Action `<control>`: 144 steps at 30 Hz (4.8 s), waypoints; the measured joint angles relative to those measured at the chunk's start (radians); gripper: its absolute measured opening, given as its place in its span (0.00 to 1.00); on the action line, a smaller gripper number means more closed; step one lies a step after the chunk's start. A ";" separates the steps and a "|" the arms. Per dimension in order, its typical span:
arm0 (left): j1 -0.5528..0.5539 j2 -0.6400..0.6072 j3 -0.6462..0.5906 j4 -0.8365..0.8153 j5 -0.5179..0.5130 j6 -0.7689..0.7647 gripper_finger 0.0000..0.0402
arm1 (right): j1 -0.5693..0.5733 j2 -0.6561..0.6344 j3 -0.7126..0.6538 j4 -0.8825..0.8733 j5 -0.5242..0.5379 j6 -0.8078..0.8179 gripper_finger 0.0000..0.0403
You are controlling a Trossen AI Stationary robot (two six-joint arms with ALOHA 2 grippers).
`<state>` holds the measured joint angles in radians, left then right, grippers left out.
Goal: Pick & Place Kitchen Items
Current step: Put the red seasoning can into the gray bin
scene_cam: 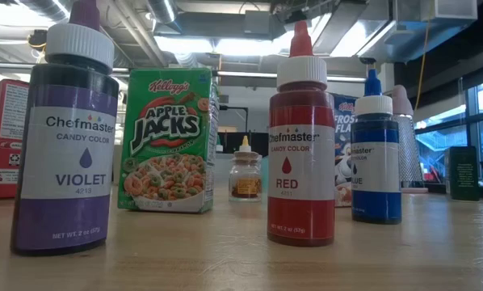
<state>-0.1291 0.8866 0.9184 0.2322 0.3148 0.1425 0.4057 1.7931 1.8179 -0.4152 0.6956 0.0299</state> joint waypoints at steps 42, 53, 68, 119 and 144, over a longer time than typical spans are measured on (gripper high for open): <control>0.018 -0.008 0.000 -0.061 -0.109 0.068 0.98 | 0.000 0.000 0.000 -0.020 0.000 0.015 0.50; 0.013 0.001 0.002 -0.248 -0.366 0.079 0.97 | -0.004 0.000 0.000 -0.158 -0.010 0.146 0.50; 0.001 0.154 0.205 -0.684 -0.461 0.051 0.97 | -0.079 0.074 0.001 -0.251 -0.132 0.251 0.50; -0.047 0.275 0.205 -0.552 -0.451 0.054 0.97 | -0.105 0.074 0.000 -0.270 -0.161 0.254 0.50; -0.011 0.284 0.205 -0.551 -0.388 0.002 0.58 | -0.105 0.074 0.000 -0.270 -0.187 0.224 0.50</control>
<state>-0.1398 1.1709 1.1233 -0.3188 -0.0728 0.1446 0.3008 1.8668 1.8175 -0.6855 0.5085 0.2537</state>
